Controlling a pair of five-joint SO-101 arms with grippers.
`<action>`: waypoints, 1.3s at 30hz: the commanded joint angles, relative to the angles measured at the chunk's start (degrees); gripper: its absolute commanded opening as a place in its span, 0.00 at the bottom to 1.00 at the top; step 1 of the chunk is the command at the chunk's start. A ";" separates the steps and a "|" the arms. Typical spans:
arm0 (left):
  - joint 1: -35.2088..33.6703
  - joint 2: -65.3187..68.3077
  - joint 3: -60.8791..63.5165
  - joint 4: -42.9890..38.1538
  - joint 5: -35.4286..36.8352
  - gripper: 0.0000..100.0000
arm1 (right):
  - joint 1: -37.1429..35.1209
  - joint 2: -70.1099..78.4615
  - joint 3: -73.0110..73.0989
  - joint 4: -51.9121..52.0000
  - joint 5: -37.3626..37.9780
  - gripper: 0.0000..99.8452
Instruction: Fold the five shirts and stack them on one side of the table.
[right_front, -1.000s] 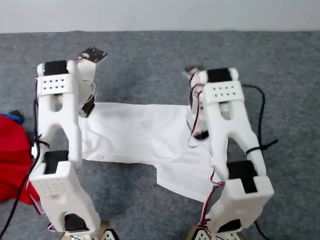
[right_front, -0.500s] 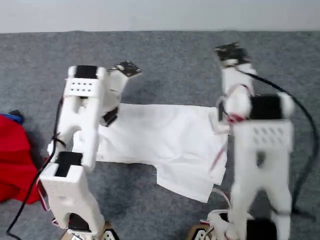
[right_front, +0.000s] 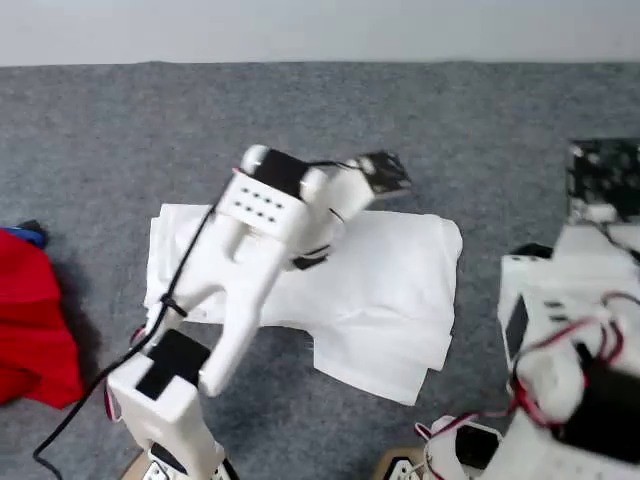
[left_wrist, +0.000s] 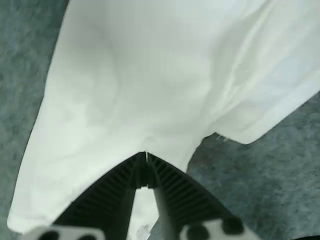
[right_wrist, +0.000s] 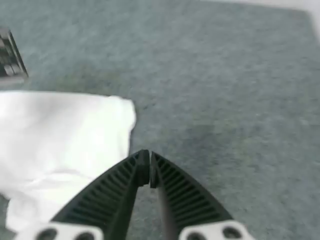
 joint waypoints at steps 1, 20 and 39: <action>3.78 -3.25 1.27 -1.85 -0.53 0.01 | 3.74 -3.03 -0.18 2.51 0.70 0.01; 11.96 -0.70 11.12 -11.34 -7.38 0.17 | 8.84 -23.78 15.82 2.51 0.79 0.01; 13.80 4.57 10.33 -17.23 -7.21 0.02 | 9.36 -23.69 16.00 2.51 0.79 0.01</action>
